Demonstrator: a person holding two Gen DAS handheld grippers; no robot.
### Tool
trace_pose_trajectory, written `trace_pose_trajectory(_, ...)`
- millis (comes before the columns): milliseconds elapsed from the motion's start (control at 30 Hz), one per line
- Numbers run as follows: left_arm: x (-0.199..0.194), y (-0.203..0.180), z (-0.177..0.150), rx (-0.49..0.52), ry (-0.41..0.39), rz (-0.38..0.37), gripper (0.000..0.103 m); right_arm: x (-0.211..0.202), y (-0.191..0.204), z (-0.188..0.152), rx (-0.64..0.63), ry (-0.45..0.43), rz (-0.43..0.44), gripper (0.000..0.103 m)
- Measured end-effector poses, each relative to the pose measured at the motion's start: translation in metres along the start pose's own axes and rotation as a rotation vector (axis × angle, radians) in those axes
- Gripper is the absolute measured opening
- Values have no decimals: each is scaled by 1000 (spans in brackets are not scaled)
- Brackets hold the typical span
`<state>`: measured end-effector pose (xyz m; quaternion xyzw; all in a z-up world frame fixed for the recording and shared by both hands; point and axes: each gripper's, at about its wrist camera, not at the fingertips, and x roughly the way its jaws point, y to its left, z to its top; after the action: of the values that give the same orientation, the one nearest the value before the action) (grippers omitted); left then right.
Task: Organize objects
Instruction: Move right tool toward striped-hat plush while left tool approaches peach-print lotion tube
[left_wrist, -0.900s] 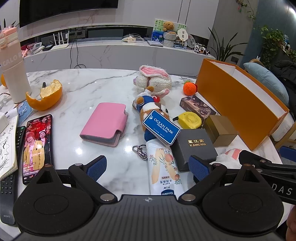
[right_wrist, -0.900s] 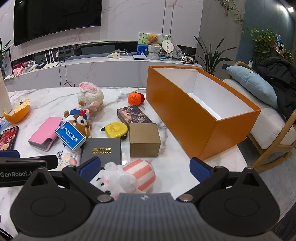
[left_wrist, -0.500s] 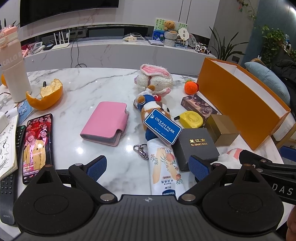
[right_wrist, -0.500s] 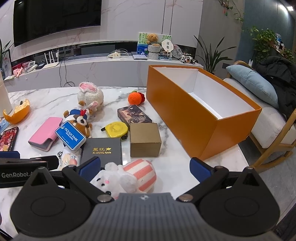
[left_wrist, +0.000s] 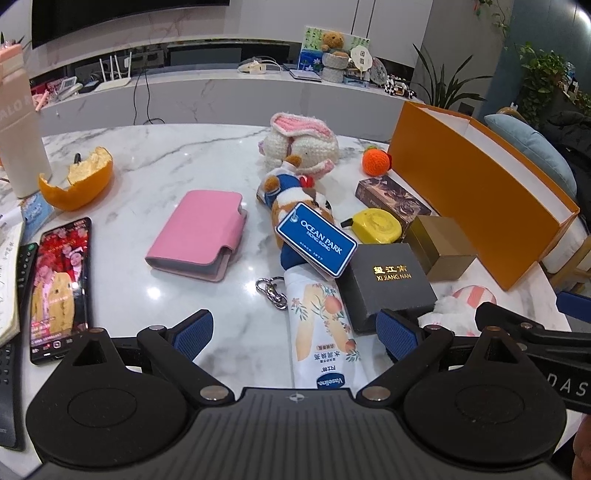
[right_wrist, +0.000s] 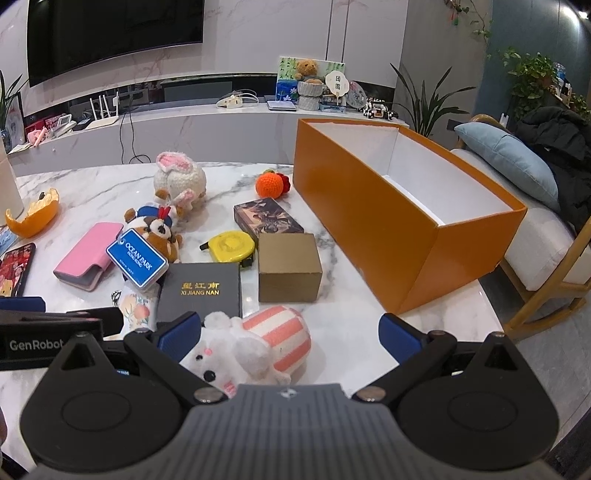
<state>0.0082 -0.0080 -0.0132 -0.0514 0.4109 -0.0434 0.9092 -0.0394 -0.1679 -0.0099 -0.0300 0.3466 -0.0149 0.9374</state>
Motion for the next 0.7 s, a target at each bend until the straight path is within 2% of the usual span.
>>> trace_pose_trajectory(200, 12, -4, -4, 16, 28, 28, 103, 11, 1, -9, -38, 57, 64, 102)
trace_pose_trajectory(267, 16, -5, -6, 18, 39, 29, 103, 14, -3, -12, -16, 62, 109, 102)
trace_pose_trajectory(500, 25, -12, -10, 38, 46, 19, 103, 24, -12, -12, 43, 88, 182, 101)
trace_pose_trajectory(700, 36, -24, -13, 66, 46, 13, 103, 25, -32, -7, 63, 97, 213, 97)
